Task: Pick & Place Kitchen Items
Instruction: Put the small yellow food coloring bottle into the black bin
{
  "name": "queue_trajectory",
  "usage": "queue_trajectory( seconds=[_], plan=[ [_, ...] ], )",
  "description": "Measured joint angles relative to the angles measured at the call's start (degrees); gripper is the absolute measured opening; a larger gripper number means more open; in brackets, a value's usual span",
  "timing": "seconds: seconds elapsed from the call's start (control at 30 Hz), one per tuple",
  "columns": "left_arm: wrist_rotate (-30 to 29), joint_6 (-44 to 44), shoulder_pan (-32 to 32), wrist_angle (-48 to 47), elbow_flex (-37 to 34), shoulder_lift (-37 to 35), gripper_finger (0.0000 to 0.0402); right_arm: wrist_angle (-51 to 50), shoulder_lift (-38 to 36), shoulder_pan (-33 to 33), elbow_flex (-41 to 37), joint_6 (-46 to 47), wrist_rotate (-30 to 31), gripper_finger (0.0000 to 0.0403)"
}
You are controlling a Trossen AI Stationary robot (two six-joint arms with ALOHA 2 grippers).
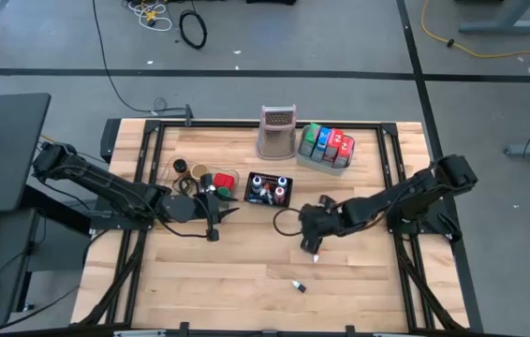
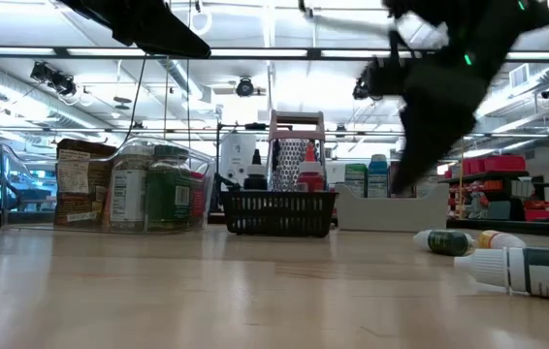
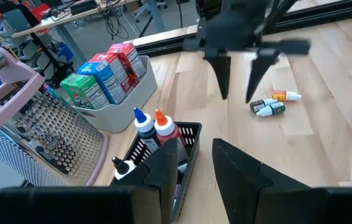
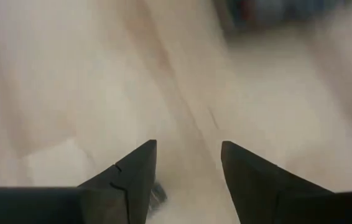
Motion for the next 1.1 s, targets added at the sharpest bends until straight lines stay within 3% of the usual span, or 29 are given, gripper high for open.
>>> queue_trajectory(
  seconds=[0.23,0.53,0.73,1.1],
  plan=[
    [-0.02,0.05,0.0,0.42,0.0,0.02,0.011,1.52,0.69,-0.06,-7.66,21.0,-6.91,0.019],
    [0.0,1.14,-0.02,2.34,0.0,0.0,0.011,7.37,0.71,0.04,-9.01,18.15,-7.73,0.019],
    [1.7,-3.72,-0.02,2.54,0.0,0.0,0.011,7.54,0.69,0.05,-7.78,6.37,-12.01,0.019],
    [1.79,2.72,-0.02,9.5,0.01,0.0,0.011,3.33,0.18,0.07,-3.22,-25.32,-14.43,0.019]
  ],
)
